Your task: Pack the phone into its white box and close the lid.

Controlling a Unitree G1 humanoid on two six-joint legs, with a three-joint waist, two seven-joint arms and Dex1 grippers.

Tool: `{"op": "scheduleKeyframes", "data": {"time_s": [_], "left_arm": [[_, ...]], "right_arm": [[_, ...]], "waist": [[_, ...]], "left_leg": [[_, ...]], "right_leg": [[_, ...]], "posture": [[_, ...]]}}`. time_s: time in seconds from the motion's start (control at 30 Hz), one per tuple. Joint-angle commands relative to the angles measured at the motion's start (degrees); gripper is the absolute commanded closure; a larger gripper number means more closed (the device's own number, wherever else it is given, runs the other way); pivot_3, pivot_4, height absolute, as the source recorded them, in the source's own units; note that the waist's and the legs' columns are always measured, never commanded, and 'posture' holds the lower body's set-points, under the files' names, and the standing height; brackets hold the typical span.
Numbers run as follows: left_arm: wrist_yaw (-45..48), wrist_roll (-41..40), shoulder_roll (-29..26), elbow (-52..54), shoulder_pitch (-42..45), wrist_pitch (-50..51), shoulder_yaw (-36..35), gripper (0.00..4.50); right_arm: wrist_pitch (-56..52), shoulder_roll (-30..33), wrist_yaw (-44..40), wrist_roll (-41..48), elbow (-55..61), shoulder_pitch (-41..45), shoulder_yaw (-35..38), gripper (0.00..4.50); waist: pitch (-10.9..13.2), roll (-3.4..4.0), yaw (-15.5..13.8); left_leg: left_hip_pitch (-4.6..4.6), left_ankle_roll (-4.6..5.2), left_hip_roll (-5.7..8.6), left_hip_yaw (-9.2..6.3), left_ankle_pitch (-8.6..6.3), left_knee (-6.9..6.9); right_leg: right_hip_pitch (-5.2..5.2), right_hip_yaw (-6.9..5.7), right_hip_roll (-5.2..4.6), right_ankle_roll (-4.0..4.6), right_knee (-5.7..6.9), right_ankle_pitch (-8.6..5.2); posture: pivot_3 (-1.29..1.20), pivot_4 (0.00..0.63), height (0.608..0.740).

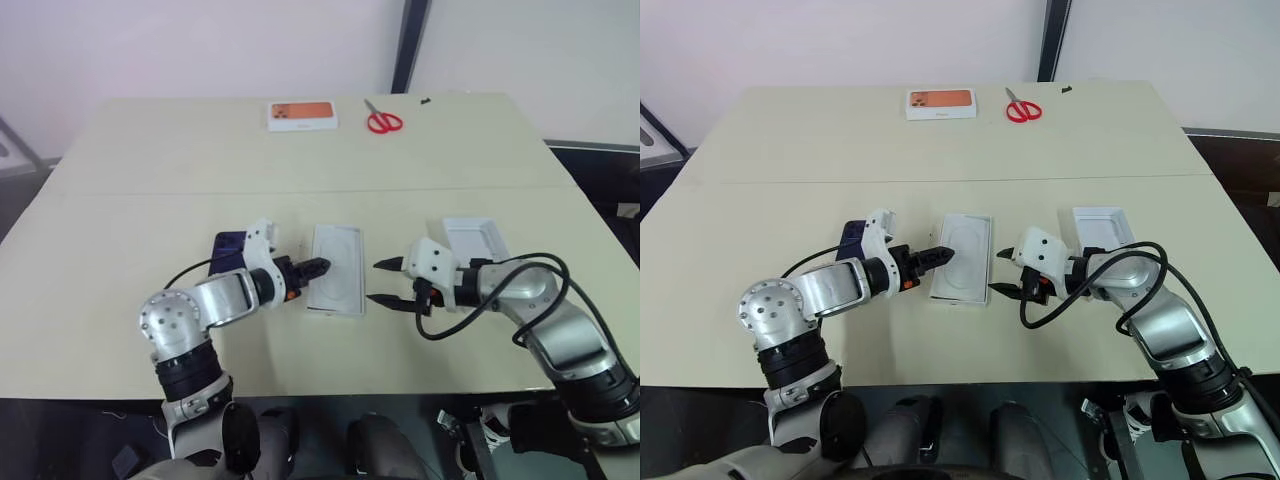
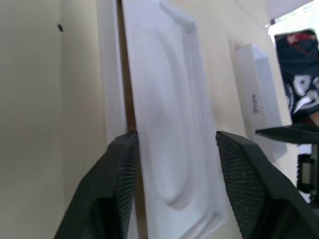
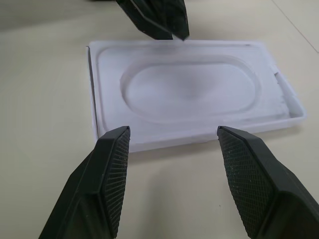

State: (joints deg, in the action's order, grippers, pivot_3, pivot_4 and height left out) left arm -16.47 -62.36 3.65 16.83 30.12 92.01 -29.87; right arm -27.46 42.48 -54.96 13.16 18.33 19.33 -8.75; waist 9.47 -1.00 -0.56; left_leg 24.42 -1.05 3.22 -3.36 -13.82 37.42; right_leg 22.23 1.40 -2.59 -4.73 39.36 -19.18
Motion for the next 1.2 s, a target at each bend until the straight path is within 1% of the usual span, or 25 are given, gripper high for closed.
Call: {"op": "scheduleKeyframes", "data": {"time_s": [0.03,0.1,0.13,0.2,0.23,0.27,0.37,0.43,0.53,0.63,0.7,0.87,0.97,1.07,1.2], "left_arm": [[2.63,-4.08,-2.82,3.42,0.44,-0.25,-1.49,2.14],[5.48,-4.10,-6.70,5.20,-0.16,-2.23,-0.74,2.13],[7.70,-2.85,-9.73,6.64,-1.05,-3.80,0.93,2.13],[12.87,0.90,-15.72,9.57,-3.56,-8.93,4.94,2.13],[15.75,2.94,-18.80,10.96,-5.15,-11.96,6.95,2.13],[19.50,5.68,-22.48,12.40,-7.35,-16.02,9.29,2.13],[32.25,15.45,-32.79,15.66,-15.73,-30.76,16.26,2.13],[39.92,21.38,-37.29,16.66,-21.66,-41.09,19.44,2.13],[47.17,26.05,-39.35,15.58,-28.40,-51.84,20.90,2.13],[51.15,29.60,-39.94,14.16,-32.92,-58.44,21.45,2.13],[52.50,31.00,-39.52,13.56,-35.15,-61.59,21.57,2.13],[52.96,30.88,-38.19,13.65,-37.30,-63.07,21.29,2.13],[51.80,30.42,-37.73,14.00,-38.19,-62.15,20.36,2.13],[49.05,29.10,-37.15,14.23,-38.03,-59.47,18.40,2.13],[43.46,25.05,-36.81,13.81,-35.96,-51.63,14.11,2.13]], "right_arm": [[-1.21,-2.01,1.56,2.01,1.57,2.82,1.73,1.82],[-3.11,-3.75,3.23,1.84,1.03,4.38,1.06,2.33],[-4.01,-4.71,4.09,1.45,0.87,5.13,0.34,2.79],[-6.35,-6.70,6.00,0.68,0.74,6.49,-1.22,3.87],[-7.58,-7.65,7.00,0.18,0.76,7.10,-2.10,4.28],[-8.84,-8.73,8.43,-0.90,0.34,7.87,-3.31,4.40],[-10.98,-12.38,13.86,-5.07,-2.65,9.95,-6.44,4.40],[-10.94,-14.15,16.41,-7.77,-4.59,10.90,-8.52,4.40],[-10.78,-17.19,19.42,-10.06,-8.19,12.16,-10.09,4.40],[-10.02,-19.48,21.42,-12.50,-11.52,13.13,-11.72,4.40],[-9.38,-20.70,21.98,-13.76,-13.49,13.54,-12.80,4.40],[-9.33,-20.28,21.21,-16.50,-14.78,13.22,-15.09,4.40],[-7.38,-20.15,20.04,-16.00,-12.49,12.77,-14.18,4.40],[-2.82,-20.10,17.23,-13.33,-8.57,12.53,-12.25,4.40],[-1.55,-20.08,14.57,-11.83,-6.15,13.28,-11.98,4.40]], "waist": [[0.00,0.00,-0.02],[0.00,0.00,0.10],[0.00,0.00,0.17],[-0.01,0.02,0.17],[-0.01,0.03,0.33],[-0.02,0.03,0.44],[-0.03,0.06,0.60],[-0.03,0.08,0.68],[-0.02,0.10,0.49],[-0.02,0.10,0.28],[-0.03,0.12,0.31],[-0.03,0.12,0.31],[-0.03,0.12,0.46],[-0.03,0.12,0.72],[-0.03,0.12,1.24]], "left_leg": [[0.00,0.00,0.00,0.00,0.00,-0.02],[0.00,-0.01,0.00,0.00,0.01,0.00],[-0.01,-0.03,0.00,0.00,0.02,-0.02],[-0.01,-0.05,0.00,0.00,0.03,-0.07],[-0.01,-0.05,0.00,0.00,0.03,-0.09],[-0.01,-0.07,0.00,0.01,0.04,-0.13],[-0.02,-0.11,0.00,0.01,0.06,-0.21],[-0.02,-0.13,0.00,0.02,0.07,-0.25],[-0.01,-0.12,0.01,0.02,0.07,-0.31],[-0.01,-0.10,0.00,0.00,0.05,-0.33],[-0.02,0.11,0.00,0.00,-0.07,-0.34],[-0.02,0.20,0.00,0.00,-0.12,-0.33],[-0.03,0.25,0.00,-0.01,-0.15,-0.33],[-0.02,0.27,0.00,-0.01,-0.16,-0.33],[-0.03,0.30,-0.01,-0.06,-0.18,-0.34]], "right_leg": [[0.01,0.00,0.00,0.00,0.01,0.00],[0.02,0.00,0.00,0.00,0.01,0.00],[0.01,0.00,0.01,0.00,0.01,0.00],[0.05,0.00,0.01,0.01,0.01,0.00],[0.05,0.01,0.01,0.01,0.00,0.00],[0.07,0.02,0.00,0.01,-0.01,0.00],[0.10,0.04,-0.01,0.04,-0.04,0.00],[0.10,0.04,-0.02,0.06,-0.07,-0.01],[0.09,0.04,-0.07,0.08,-0.17,0.00],[0.09,0.02,-0.08,0.09,-0.19,0.00],[0.09,0.03,-0.09,0.10,-0.19,0.00],[0.08,0.01,-0.09,0.09,-0.18,0.01],[0.09,0.01,-0.08,0.09,-0.16,0.01],[0.11,0.01,-0.08,0.08,-0.15,0.01],[0.10,-0.02,-0.07,0.08,-0.12,0.01]], "posture": [[0.00,0.150,0.740],[0.00,0.150,0.740],[0.00,0.150,0.740],[0.00,0.150,0.740],[0.00,0.150,0.740],[0.00,0.150,0.740],[0.00,0.150,0.740],[0.00,0.150,0.740],[0.00,0.150,0.740],[0.00,0.150,0.740],[0.00,0.150,0.740],[0.00,0.150,0.740],[0.00,0.150,0.740],[0.00,0.150,0.740],[0.00,0.150,0.740]]}}
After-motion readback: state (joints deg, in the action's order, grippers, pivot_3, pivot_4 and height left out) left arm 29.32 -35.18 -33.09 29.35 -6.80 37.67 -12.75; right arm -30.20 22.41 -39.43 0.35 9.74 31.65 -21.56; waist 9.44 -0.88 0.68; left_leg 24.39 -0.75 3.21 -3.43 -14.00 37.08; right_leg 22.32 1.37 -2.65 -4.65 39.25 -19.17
